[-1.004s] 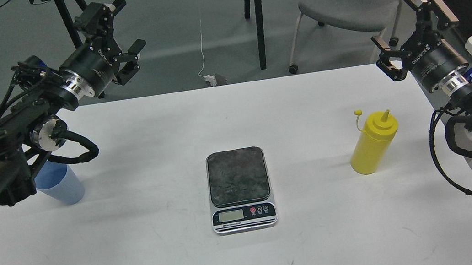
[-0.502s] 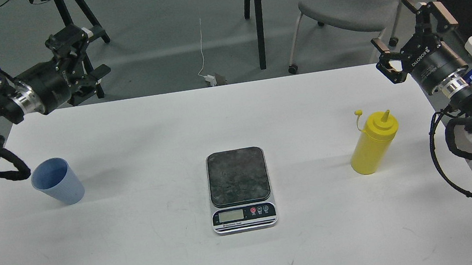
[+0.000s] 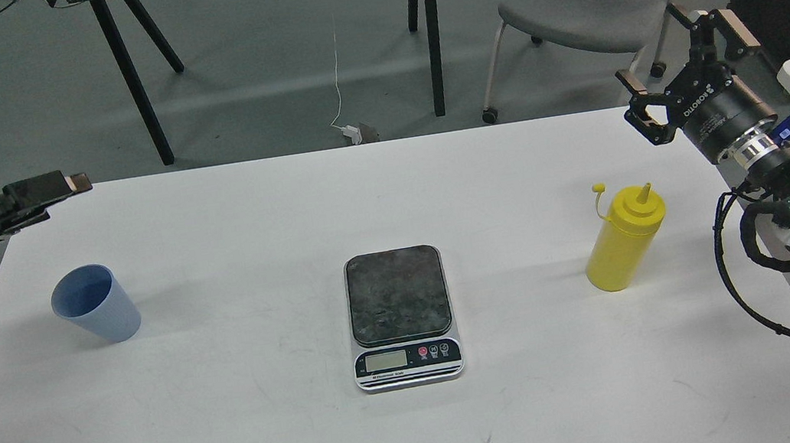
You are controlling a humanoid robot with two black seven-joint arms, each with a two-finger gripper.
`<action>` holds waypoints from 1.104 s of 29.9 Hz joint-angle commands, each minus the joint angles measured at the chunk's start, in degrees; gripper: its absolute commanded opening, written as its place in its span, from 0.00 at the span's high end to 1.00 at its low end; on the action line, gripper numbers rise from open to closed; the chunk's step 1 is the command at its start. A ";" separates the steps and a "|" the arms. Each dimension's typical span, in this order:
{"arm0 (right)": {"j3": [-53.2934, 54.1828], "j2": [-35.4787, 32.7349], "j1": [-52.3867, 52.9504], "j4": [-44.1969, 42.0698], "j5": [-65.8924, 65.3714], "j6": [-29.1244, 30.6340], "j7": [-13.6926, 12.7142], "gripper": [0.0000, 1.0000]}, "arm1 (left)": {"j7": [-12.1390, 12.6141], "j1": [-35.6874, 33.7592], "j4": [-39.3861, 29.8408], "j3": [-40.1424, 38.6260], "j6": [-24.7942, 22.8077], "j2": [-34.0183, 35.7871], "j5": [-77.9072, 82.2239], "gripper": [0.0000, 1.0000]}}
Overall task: Pour seasoning into cup on scale with both arms
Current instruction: 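Move the left gripper in and close it on the blue cup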
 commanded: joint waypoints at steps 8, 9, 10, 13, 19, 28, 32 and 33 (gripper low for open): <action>0.00 0.03 -0.13 0.13 -0.09 0.00 0.00 0.01 | 0.01 6.74 8.46 0.35 5.62 -4.77 1.23 0.01; 0.00 -0.06 -0.13 0.40 -0.09 0.00 0.00 0.01 | 0.01 7.35 9.69 0.36 5.71 -5.39 1.23 0.01; 0.00 -0.15 -0.22 0.57 0.00 0.00 0.00 0.01 | 0.01 7.97 10.75 0.36 5.89 -5.75 1.23 0.01; 0.00 -0.24 -0.39 0.66 0.00 0.00 0.00 0.01 | 0.01 8.68 12.34 0.36 5.89 -6.54 1.23 0.01; 0.00 0.03 -0.40 0.66 -0.09 0.00 0.00 0.01 | 0.01 10.08 12.34 0.36 7.03 -6.80 1.32 0.01; -0.09 0.20 -0.48 0.57 -0.09 0.00 0.00 0.01 | 0.01 11.58 12.34 0.88 7.65 -7.16 1.49 0.01; -0.09 0.20 -0.48 0.57 -0.18 0.00 0.00 0.01 | 0.01 12.02 12.34 0.88 7.74 -7.24 1.58 0.01; -0.18 0.20 -0.48 0.57 -0.18 0.00 0.00 0.01 | 0.01 12.02 12.34 0.88 7.74 -7.33 1.58 0.01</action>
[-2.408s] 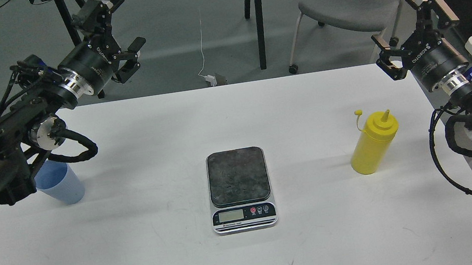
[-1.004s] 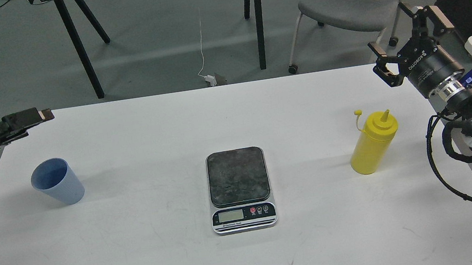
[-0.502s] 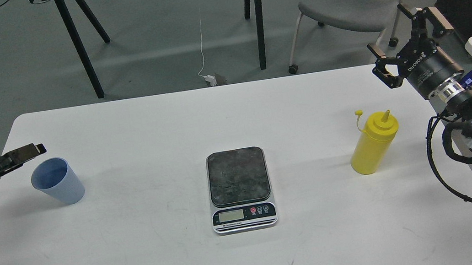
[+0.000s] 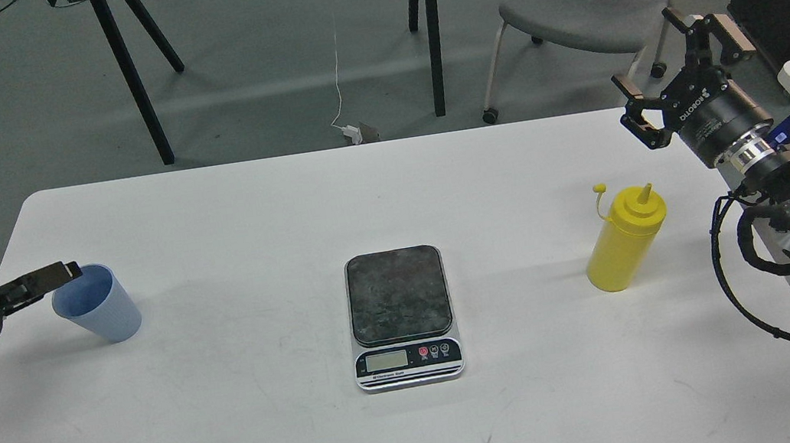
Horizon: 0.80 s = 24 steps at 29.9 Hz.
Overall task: Pour seasoning into cup on scale with both arms
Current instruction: 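Move the left gripper in and close it on the blue cup, then lift the blue cup with the left gripper toward the scale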
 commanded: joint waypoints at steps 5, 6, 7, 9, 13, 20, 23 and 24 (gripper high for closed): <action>-0.09 0.01 -0.37 0.00 -0.02 0.00 0.00 0.01 | 0.00 1.14 -0.01 0.09 2.29 -1.66 1.35 0.04; -0.09 -0.07 -0.37 0.00 -0.02 0.00 0.00 0.01 | 0.00 1.93 -0.01 0.00 3.17 -1.75 2.31 0.06; -0.09 -0.08 -0.37 0.00 -0.02 0.00 0.00 0.01 | 0.00 2.54 -0.01 0.00 4.14 -1.83 3.28 0.07; -0.09 0.01 -0.81 0.09 -0.02 0.00 0.00 0.01 | 0.00 2.99 -0.01 0.00 5.55 -2.62 4.34 0.07; 0.00 -0.08 -1.33 0.97 -0.02 0.00 0.00 0.01 | 0.00 3.34 -0.01 0.09 6.43 -3.59 4.52 0.15; 0.00 0.10 -1.78 1.15 -0.02 0.00 0.00 0.01 | 0.00 3.43 1.05 0.17 7.57 -3.50 4.70 0.65; 0.00 0.27 -1.78 1.15 -0.02 0.00 0.00 0.01 | 0.00 3.25 0.96 0.18 7.40 -3.24 5.92 0.84; 0.00 0.28 -1.78 1.15 -0.02 0.00 0.00 0.01 | 0.00 3.25 0.96 0.18 7.22 -3.15 7.23 0.88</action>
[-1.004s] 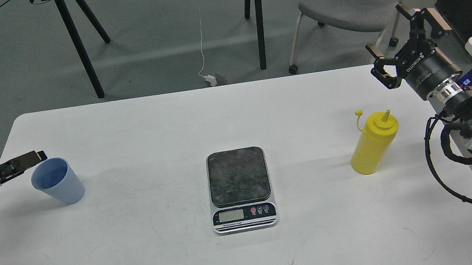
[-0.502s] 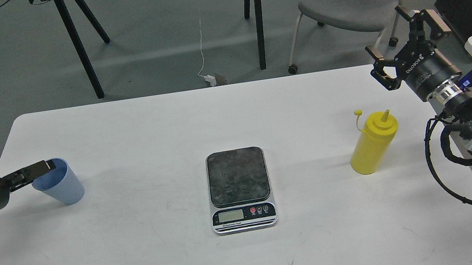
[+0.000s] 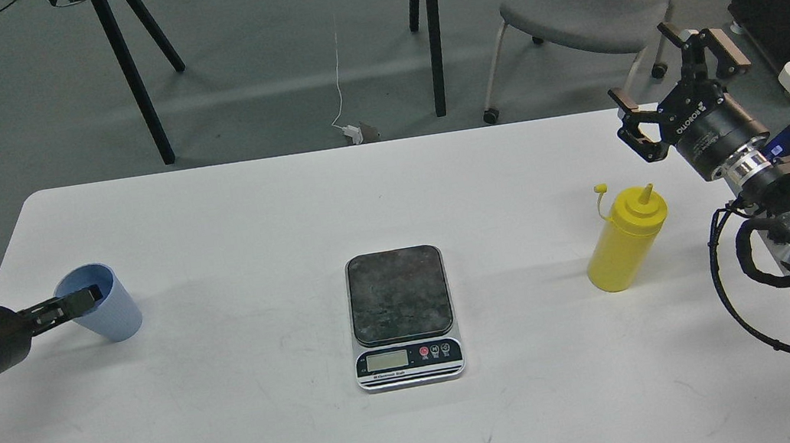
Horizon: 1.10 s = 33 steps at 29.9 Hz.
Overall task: Pour seasoning into cup on scale with both arms
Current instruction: 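Lift the blue cup with the left gripper toward the scale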
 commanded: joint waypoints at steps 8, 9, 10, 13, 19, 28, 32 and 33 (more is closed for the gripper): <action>0.08 0.21 -0.03 -0.10 -0.09 0.00 0.00 0.01 | 0.00 -0.59 -0.03 -0.08 -0.42 0.37 5.55 0.98; 0.08 0.21 -0.03 -0.10 -0.09 0.00 0.00 0.01 | 0.00 -0.68 -0.12 -0.08 -0.51 0.46 5.81 0.98; 0.08 0.21 -0.03 -0.19 -0.09 0.00 0.00 0.01 | 0.00 -0.77 -0.21 -0.17 -0.60 0.55 5.81 0.98; 0.08 0.21 -0.03 -0.27 -0.09 0.00 0.00 0.01 | 0.00 -0.86 -0.30 -0.17 -1.21 0.64 5.90 1.00; 0.17 0.21 0.15 -0.36 -0.09 0.00 0.00 0.01 | 0.00 -1.21 -1.00 -0.17 -2.00 0.73 5.90 1.00; 0.44 0.21 0.23 -0.45 -0.09 0.00 0.00 0.01 | 0.00 -10.68 -18.46 -0.25 -9.72 8.81 15.64 0.99; 0.52 0.12 0.23 -0.54 -0.09 0.00 0.00 0.01 | 0.00 -18.24 -24.28 -0.43 -16.40 8.99 25.39 0.99; 0.52 0.21 0.23 -0.54 -0.09 0.00 0.00 0.01 | 0.00 -20.00 -25.33 -0.43 -18.25 8.73 27.07 0.99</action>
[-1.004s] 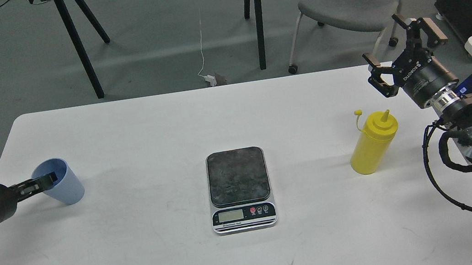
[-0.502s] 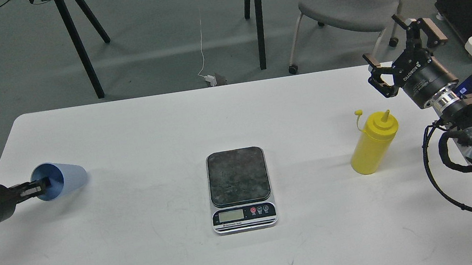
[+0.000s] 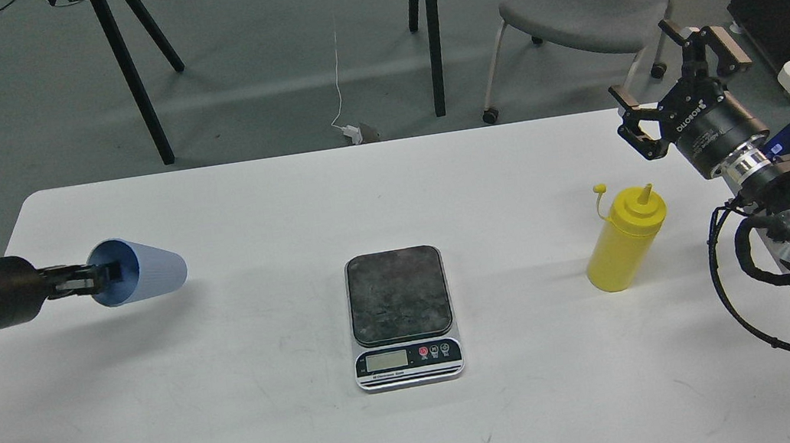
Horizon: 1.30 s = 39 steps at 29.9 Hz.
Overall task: Pour seasoning into cup on scale with both arms
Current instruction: 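Lift the blue cup with the left gripper toward the scale, then lower the blue cup onto the scale with the left gripper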
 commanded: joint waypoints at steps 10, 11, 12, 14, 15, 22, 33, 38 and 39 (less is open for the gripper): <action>0.14 -0.17 -0.46 0.11 0.09 0.00 0.00 0.01 | 0.01 -18.21 -14.05 -0.03 -7.36 -12.65 19.72 0.96; 0.23 -0.17 -0.46 0.11 0.09 0.00 0.00 0.01 | 0.01 -18.65 -14.49 -0.03 -7.36 -14.15 20.59 0.96; 0.23 -0.35 -0.46 0.11 0.09 0.00 0.00 0.01 | 0.01 -19.09 -14.93 -0.03 -7.36 -15.55 21.47 0.96; 0.23 -0.70 -0.46 0.11 0.18 0.00 0.00 0.01 | 0.01 -19.62 -15.64 -0.03 -7.36 -17.49 22.36 0.95; 0.23 -0.87 -0.55 0.20 0.09 0.00 0.00 0.01 | 0.01 -19.71 -15.73 -0.03 -7.36 -18.20 22.62 0.95; 0.23 -0.88 -1.07 0.11 0.18 0.00 0.00 0.01 | 0.01 -19.44 -15.73 0.06 -7.36 -23.65 24.91 0.95; 0.23 -0.08 -1.34 0.02 0.09 0.00 0.00 0.01 | 0.01 -18.83 -14.59 1.02 -7.36 -29.19 28.15 0.93; 0.23 -0.08 -1.34 0.11 0.09 0.00 0.00 0.01 | 0.01 -19.00 -10.20 3.57 -7.36 -31.47 28.86 0.93; 0.23 -0.08 -1.34 0.11 0.09 0.00 0.00 0.01 | 0.01 -19.00 -9.67 3.66 -7.36 -31.65 28.86 0.93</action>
